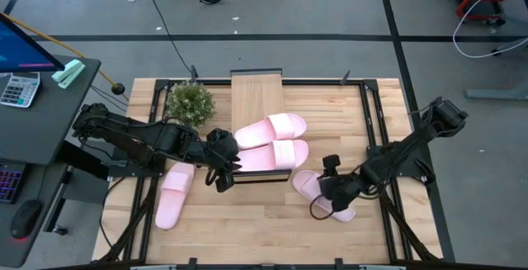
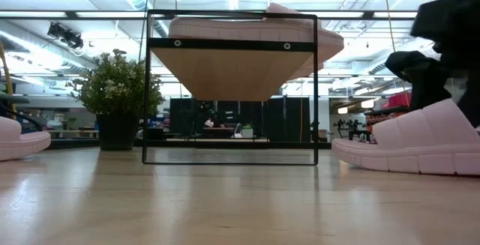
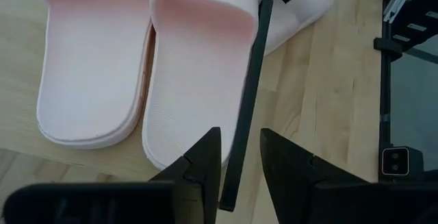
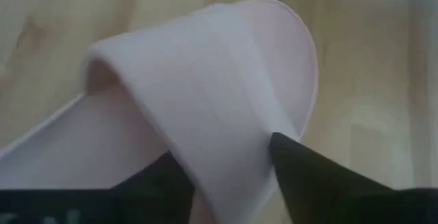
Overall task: Pick and place slides into the shelf
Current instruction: Put the pink slide on the shelf
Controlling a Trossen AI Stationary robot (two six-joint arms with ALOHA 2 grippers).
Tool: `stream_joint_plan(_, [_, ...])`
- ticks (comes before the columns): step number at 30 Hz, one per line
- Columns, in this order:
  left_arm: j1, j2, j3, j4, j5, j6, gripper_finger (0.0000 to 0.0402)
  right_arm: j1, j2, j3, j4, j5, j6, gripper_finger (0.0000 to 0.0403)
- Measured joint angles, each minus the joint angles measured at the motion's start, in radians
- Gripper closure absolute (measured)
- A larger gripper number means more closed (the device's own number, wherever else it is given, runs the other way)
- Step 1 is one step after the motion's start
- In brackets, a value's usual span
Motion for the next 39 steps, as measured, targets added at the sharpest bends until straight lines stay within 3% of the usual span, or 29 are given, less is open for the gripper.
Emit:
stream_joint_plan(5, [0.0, 0.0, 0.0, 0.0, 0.0, -0.014, 0.0294, -0.007, 0.026, 0.082, -0.199, 0.018, 0.159, 0.0371])
stream_joint_plan(6, [0.0, 0.0, 0.0, 0.0, 0.0, -0.013, 0.0294, -0.006, 0.026, 0.098, -0.243, 0.02, 0.184, 0.0384])
stream_joint_plan(21, [0.0, 0.0, 0.0, -0.018, 0.0, 0.014, 0.0294, 0.136, -0.136, 0.275, -0.747, -0.038, 0.68, 0.0396])
stream_joint_plan(34, [0.0, 0.0, 0.0, -0.017, -0.015, 0.017, 0.0294, 0.142, -0.143, 0.71, -1.207, 0.118, 0.794, 0.0396])
stream_joint_plan(39, [-0.001, 0.0, 0.0, -0.006, -0.061, 0.032, 0.0294, 0.087, -0.162, 0.808, -1.211, 0.247, 0.843, 0.0396])
